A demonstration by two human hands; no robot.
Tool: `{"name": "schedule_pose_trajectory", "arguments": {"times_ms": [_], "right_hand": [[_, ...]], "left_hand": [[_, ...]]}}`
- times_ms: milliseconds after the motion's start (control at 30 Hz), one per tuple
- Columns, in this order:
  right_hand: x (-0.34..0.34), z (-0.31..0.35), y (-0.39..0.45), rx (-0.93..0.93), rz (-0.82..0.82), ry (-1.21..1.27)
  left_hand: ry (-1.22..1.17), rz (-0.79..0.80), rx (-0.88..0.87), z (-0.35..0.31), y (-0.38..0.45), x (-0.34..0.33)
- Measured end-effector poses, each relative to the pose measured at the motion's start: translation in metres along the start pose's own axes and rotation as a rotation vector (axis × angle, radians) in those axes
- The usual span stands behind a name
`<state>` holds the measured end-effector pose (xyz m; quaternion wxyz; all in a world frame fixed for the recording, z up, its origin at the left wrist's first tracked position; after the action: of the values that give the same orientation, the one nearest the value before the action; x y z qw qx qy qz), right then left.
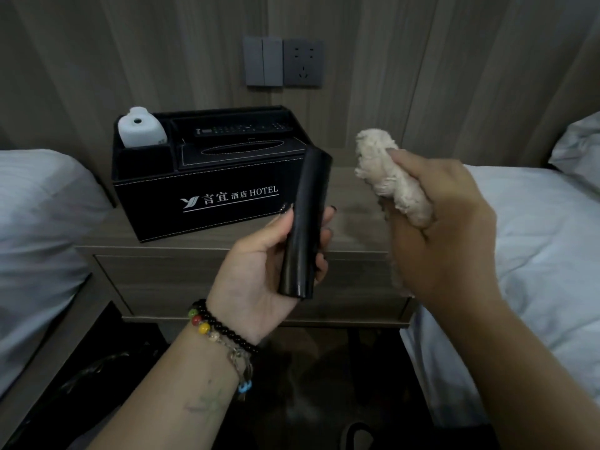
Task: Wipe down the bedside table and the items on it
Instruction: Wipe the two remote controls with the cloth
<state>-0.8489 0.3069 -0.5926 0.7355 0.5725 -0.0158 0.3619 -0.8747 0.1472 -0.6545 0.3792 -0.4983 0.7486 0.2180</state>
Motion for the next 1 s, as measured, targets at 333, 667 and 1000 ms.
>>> {"name": "schedule_pose_trajectory", "arguments": {"times_ms": [333,667,1000], "right_hand": [[-0.037,0.060,-0.043,0.199,0.355,0.108],[-0.035,0.066,-0.049,0.270,0.352,0.150],[-0.029,0.065,-0.052,0.199,0.283,0.141]], "left_hand": [[-0.124,-0.193,-0.086,-0.006,-0.003,0.012],[-0.259,-0.172,-0.116,-0.023,-0.006,0.016],[-0.193,-0.083,-0.054,-0.010,-0.006,0.004]]}}
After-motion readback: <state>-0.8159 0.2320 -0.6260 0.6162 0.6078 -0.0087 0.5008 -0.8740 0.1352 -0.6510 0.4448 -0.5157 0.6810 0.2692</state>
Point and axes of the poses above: each hand's wrist, its own y-axis towards the middle knuckle, its own x-axis out of the back of the hand, z = x × y, the point moved 5 cm from there along y, towards the middle knuckle, and after that the axes turned 4 degrees about -y, right-handed, at the moved point
